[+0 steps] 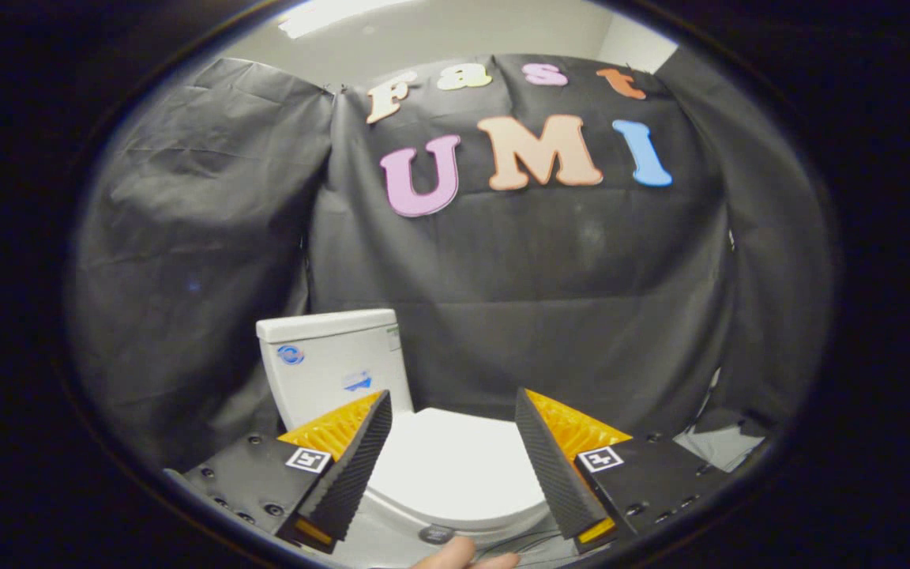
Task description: Open the toilet lid.
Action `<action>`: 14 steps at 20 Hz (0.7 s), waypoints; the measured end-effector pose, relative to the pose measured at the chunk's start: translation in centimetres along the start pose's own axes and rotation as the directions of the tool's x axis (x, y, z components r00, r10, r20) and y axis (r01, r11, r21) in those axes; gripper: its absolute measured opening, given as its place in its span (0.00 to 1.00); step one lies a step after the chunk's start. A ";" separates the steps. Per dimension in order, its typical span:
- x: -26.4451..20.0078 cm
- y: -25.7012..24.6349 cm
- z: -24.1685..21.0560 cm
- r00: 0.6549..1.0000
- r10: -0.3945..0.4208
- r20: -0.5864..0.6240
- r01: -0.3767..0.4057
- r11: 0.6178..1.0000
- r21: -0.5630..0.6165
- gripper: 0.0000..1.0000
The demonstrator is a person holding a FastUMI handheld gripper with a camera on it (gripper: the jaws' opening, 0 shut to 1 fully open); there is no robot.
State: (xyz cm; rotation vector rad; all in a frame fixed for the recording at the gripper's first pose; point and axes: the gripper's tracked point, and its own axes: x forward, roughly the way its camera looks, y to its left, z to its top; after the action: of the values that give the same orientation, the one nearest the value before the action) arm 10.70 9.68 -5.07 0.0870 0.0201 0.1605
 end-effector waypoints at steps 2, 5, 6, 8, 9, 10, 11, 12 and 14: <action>1.4 2.0 -2.6 0.999 0.032 -0.006 -0.031 0.997 0.068 0.98; 2.3 3.8 -6.9 0.998 0.044 -0.055 -0.034 0.986 0.161 0.98; 2.4 4.0 -7.9 0.997 0.041 -0.067 -0.027 0.982 0.187 0.99; 2.3 3.9 -9.4 0.996 0.029 -0.083 -0.009 0.972 0.236 0.99; 2.2 3.4 -10.1 0.995 0.015 -0.094 0.011 0.964 0.265 0.99; 1.9 2.8 -11.0 0.993 -0.002 -0.116 0.037 0.953 0.300 0.99; 1.5 2.2 -11.5 0.992 -0.014 -0.125 0.055 0.941 0.334 0.99; 1.1 1.7 -11.6 0.992 -0.026 -0.122 0.070 0.924 0.375 0.99; 0.4 0.4 -12.3 0.991 -0.061 -0.115 0.107 0.885 0.452 0.99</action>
State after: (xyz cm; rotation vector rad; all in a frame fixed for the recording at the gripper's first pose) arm 10.65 11.22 -17.32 0.5519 0.1609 0.0698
